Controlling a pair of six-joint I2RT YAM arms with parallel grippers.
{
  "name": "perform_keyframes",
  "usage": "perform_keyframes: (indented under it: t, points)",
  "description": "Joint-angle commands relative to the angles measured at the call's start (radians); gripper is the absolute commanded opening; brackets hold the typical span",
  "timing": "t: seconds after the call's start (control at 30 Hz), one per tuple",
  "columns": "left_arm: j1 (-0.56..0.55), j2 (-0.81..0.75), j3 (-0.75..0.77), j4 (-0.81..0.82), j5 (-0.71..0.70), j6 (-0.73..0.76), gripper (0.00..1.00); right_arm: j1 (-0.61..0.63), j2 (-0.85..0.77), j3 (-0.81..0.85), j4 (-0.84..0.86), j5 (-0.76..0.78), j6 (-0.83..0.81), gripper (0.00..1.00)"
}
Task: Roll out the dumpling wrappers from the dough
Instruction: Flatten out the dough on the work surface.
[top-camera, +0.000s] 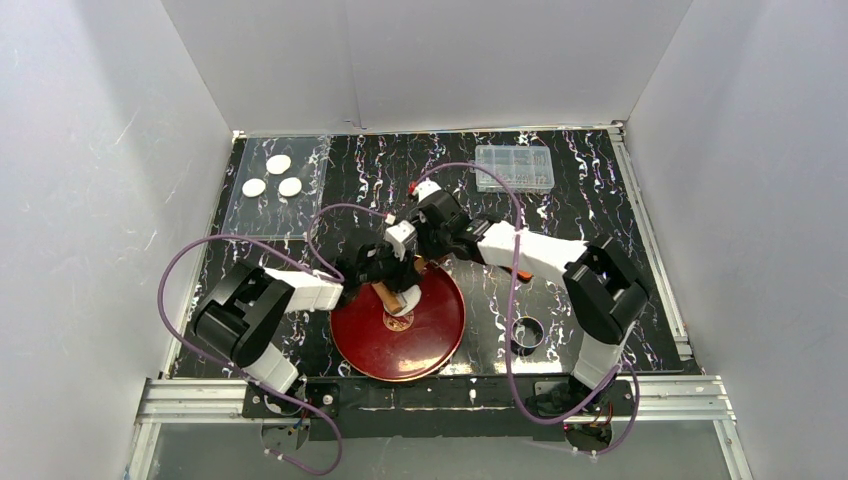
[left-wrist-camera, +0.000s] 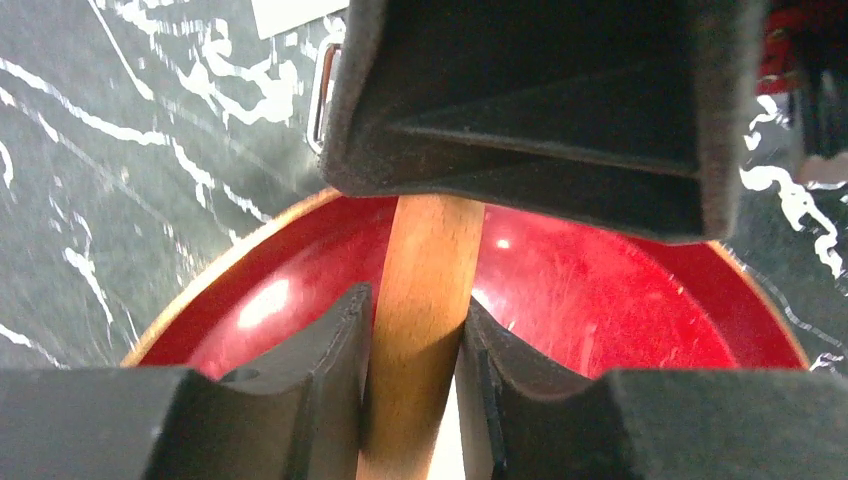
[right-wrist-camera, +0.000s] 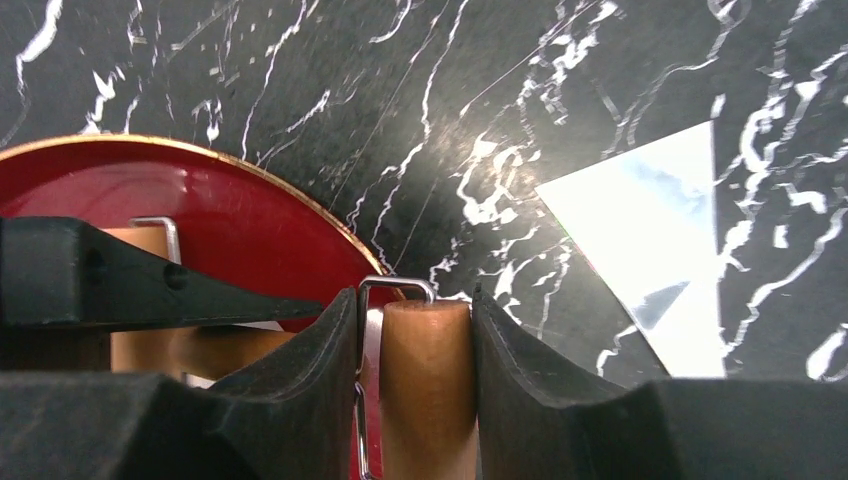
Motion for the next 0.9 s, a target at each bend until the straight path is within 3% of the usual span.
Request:
perform_keyframes:
  t: [0.0, 0.23, 0.33, 0.47, 0.7, 0.87]
  points:
    - [0.019, 0.038, -0.095, -0.143, -0.206, -0.044, 0.0, 0.149, 0.062, -0.054, -0.093, -0.197, 0.0, 0.01]
    - [0.019, -0.073, -0.117, -0.152, -0.168, 0.023, 0.0, 0.153, 0.081, 0.014, -0.131, -0.191, -0.038, 0.01]
    - [0.019, -0.14, -0.043, -0.245, -0.137, 0.113, 0.0, 0.153, 0.05, 0.102, -0.183, -0.174, -0.077, 0.01]
    - [0.019, -0.211, 0.076, -0.348, -0.083, 0.127, 0.0, 0.151, -0.03, 0.209, -0.239, -0.115, -0.102, 0.01]
    - [0.004, -0.143, 0.083, -0.138, 0.078, 0.058, 0.0, 0.148, -0.159, 0.176, -0.233, -0.085, -0.078, 0.01]
    - [-0.025, -0.06, 0.098, -0.039, 0.058, 0.067, 0.0, 0.147, -0.2, 0.116, -0.221, -0.048, -0.043, 0.01]
